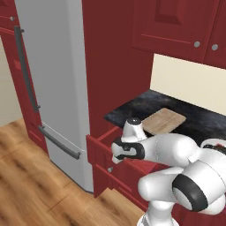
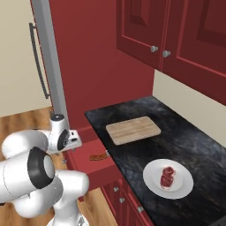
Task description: Pick up the knife from the drawer and place it on the cutting board. Then place the meat from the plate to the cutting board.
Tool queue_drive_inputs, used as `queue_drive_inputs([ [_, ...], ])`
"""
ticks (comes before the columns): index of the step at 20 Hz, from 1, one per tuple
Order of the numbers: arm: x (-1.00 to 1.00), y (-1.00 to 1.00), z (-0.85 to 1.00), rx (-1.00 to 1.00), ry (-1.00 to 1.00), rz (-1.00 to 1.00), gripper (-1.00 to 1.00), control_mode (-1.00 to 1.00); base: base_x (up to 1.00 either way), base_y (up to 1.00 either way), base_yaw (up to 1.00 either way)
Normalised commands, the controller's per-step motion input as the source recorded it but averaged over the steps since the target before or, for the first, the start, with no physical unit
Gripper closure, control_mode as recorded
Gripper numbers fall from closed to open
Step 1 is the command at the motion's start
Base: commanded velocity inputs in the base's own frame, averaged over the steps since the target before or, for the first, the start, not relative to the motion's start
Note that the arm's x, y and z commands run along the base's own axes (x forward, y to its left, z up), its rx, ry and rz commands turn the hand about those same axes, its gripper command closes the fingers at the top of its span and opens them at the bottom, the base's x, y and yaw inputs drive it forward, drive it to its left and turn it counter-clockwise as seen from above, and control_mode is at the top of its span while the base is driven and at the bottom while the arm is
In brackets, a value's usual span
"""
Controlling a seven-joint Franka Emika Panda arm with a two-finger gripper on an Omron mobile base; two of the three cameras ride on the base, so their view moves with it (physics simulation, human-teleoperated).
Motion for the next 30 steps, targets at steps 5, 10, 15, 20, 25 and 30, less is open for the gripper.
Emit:
queue_drive_inputs([
  [5,0.19,-0.01,-0.33,0.00,0.01,0.06,-1.00,-1.00,0.00,0.00,0.00],
  [10,0.24,0.00,-0.28,0.00,0.03,0.03,-1.00,-1.00,0.00,0.00,0.00],
  [15,0.20,0.00,-0.21,0.00,0.02,0.00,-1.00,-1.00,0.00,0.00,0.00],
  [20,0.00,0.16,-0.29,0.00,0.04,0.00,-1.00,-1.00,0.00,0.00,0.00],
  [25,0.00,0.42,-0.36,0.01,0.09,0.00,-1.00,-1.00,0.00,0.00,0.00],
  [30,-0.12,0.65,-0.25,0.01,0.09,0.00,-1.00,-1.00,0.00,0.00,0.00],
])
